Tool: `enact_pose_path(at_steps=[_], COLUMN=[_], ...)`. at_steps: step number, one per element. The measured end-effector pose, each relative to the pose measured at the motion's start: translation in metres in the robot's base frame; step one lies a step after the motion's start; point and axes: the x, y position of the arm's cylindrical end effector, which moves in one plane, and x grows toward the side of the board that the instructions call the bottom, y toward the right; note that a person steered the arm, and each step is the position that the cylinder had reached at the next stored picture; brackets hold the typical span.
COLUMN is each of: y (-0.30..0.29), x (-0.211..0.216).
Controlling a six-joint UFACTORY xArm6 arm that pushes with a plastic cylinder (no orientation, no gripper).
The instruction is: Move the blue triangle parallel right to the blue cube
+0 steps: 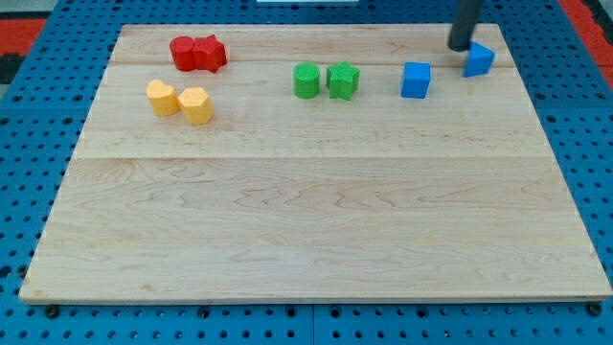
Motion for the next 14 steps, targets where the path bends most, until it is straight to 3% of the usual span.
enact_pose_path(at_steps=[1, 2, 4, 6, 8, 10, 14], y=[0.003, 0.010, 0.051, 0.033, 0.086, 0.015, 0.009], x=[0.010, -0.024, 0.041, 0.042, 0.061, 0.057, 0.088])
